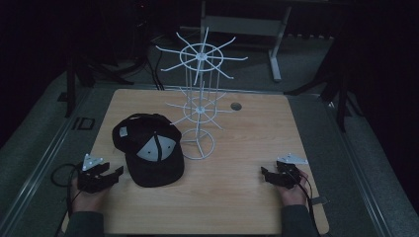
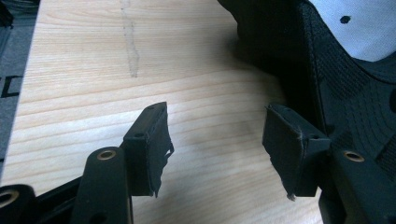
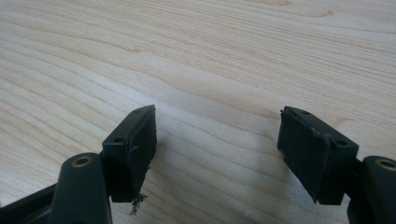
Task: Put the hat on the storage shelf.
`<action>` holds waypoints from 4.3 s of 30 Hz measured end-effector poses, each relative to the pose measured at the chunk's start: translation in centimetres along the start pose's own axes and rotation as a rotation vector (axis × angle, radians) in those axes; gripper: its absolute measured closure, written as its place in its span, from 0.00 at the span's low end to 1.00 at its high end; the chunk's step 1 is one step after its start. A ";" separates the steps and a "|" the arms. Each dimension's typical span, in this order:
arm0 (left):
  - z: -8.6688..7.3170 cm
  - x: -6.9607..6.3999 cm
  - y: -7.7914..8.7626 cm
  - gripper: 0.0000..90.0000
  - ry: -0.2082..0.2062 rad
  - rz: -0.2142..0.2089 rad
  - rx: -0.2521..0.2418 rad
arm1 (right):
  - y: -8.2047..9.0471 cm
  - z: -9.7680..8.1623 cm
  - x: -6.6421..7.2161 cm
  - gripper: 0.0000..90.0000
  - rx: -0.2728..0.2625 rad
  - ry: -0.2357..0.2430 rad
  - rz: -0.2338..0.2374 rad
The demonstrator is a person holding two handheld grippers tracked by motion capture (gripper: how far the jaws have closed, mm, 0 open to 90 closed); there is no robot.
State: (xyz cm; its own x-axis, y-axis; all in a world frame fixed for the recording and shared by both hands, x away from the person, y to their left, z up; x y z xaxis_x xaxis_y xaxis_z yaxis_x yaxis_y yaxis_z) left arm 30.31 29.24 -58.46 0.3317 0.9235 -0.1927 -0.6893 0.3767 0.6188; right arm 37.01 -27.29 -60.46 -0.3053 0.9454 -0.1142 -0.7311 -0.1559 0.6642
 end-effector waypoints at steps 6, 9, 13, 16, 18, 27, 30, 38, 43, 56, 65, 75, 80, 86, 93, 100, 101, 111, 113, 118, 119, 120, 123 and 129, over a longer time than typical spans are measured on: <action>0.3 -0.1 1.3 0.45 0.028 -0.079 -0.051 | 0.0 0.0 0.0 0.31 0.000 0.000 0.000; 0.6 -0.6 1.5 0.44 0.027 -0.131 -0.062 | 0.0 0.0 0.0 0.31 0.000 0.000 0.000; 0.7 -1.4 1.0 0.43 0.008 -0.167 -0.037 | 0.0 0.0 0.0 0.31 0.000 0.000 0.000; 0.7 -1.8 0.5 0.42 0.001 -0.184 -0.024 | 0.0 0.0 0.0 0.31 -0.001 0.000 0.000; 0.6 -2.2 0.0 0.42 -0.008 -0.205 -0.001 | 0.0 0.0 0.0 0.31 0.000 0.000 0.000; 0.2 -3.7 -2.2 0.42 -0.038 -0.258 0.072 | 0.0 0.0 0.0 0.31 0.000 0.000 0.000; 0.1 -4.0 -2.8 0.42 -0.053 -0.265 0.098 | 0.0 0.0 0.0 0.31 0.000 0.000 0.000; 0.0 -4.5 -3.3 0.44 -0.076 -0.300 0.127 | 0.0 0.0 0.0 0.31 0.000 0.000 0.000; 0.0 -5.1 -3.6 0.46 -0.086 -0.324 0.140 | 0.0 0.0 0.0 0.31 0.000 0.000 0.000; 1.0 -6.5 -3.4 0.70 -0.105 -0.401 0.141 | 0.0 0.0 0.0 0.31 -0.002 0.002 0.000; 1.9 -7.0 -2.9 0.85 -0.037 -0.510 0.069 | 0.0 0.0 0.0 0.31 -0.002 0.003 0.000; 2.8 -6.6 -1.8 0.96 -0.037 -0.469 -0.005 | 0.0 0.0 0.0 0.31 0.000 0.001 0.000; 3.6 -7.2 -1.4 0.96 -0.089 -0.397 -0.008 | 0.0 0.0 0.0 0.31 -0.001 0.003 0.000; 4.4 -7.2 -1.2 0.96 -0.102 -0.329 -0.017 | 0.0 0.0 0.0 0.31 -0.003 0.005 0.000; 4.4 -6.7 -0.8 0.96 -0.088 -0.310 -0.034 | 0.0 0.0 0.0 0.31 -0.002 0.004 0.000; 4.9 -5.8 0.1 0.96 -0.076 -0.268 -0.061 | 0.0 0.0 0.0 0.31 -0.002 0.004 0.000; 5.1 -5.7 0.2 0.96 -0.078 -0.263 -0.067 | 0.0 0.0 0.0 0.31 -0.003 0.005 0.000; 6.3 -5.0 1.1 0.96 -0.067 -0.213 -0.101 | 0.0 0.0 0.0 0.30 -0.002 0.004 0.001; 6.5 -4.9 1.2 0.96 -0.071 -0.209 -0.101 | 0.0 0.0 0.0 0.30 -0.002 0.004 0.001; 6.8 -4.9 1.5 0.96 -0.072 -0.190 -0.112 | 0.0 0.0 0.0 0.30 -0.002 0.004 0.001; 6.9 -4.8 1.5 0.96 -0.071 -0.187 -0.115 | 0.0 0.0 0.0 0.30 -0.002 0.005 0.001; 6.9 -4.8 1.5 0.96 -0.073 -0.185 -0.116 | 0.0 0.0 0.0 0.30 -0.003 0.004 0.001; 7.1 -4.7 1.6 0.96 -0.073 -0.176 -0.120 | 0.0 0.0 0.0 0.30 -0.003 0.005 0.001; 7.5 -4.8 1.8 0.96 -0.075 -0.155 -0.127 | 0.0 0.0 0.0 0.30 -0.002 0.005 0.001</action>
State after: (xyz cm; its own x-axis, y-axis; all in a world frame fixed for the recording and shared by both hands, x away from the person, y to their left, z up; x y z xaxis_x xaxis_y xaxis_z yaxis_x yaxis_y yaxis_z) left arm 32.34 24.95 -50.74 0.4836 0.8477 -0.2180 -0.7003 0.5241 0.4846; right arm 37.04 -27.30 -60.46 -0.3091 0.9438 -0.1173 -0.7323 -0.1575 0.6625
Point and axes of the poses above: each handheld gripper's, and its own axes: y roughly backward along the jaws, z roughly out of its top, x roughly to its left, the point moved 6 cm from there along -y, roughly forward along the jaws, and after that the axes turned 9 degrees about -z, right-handed, at the moved point
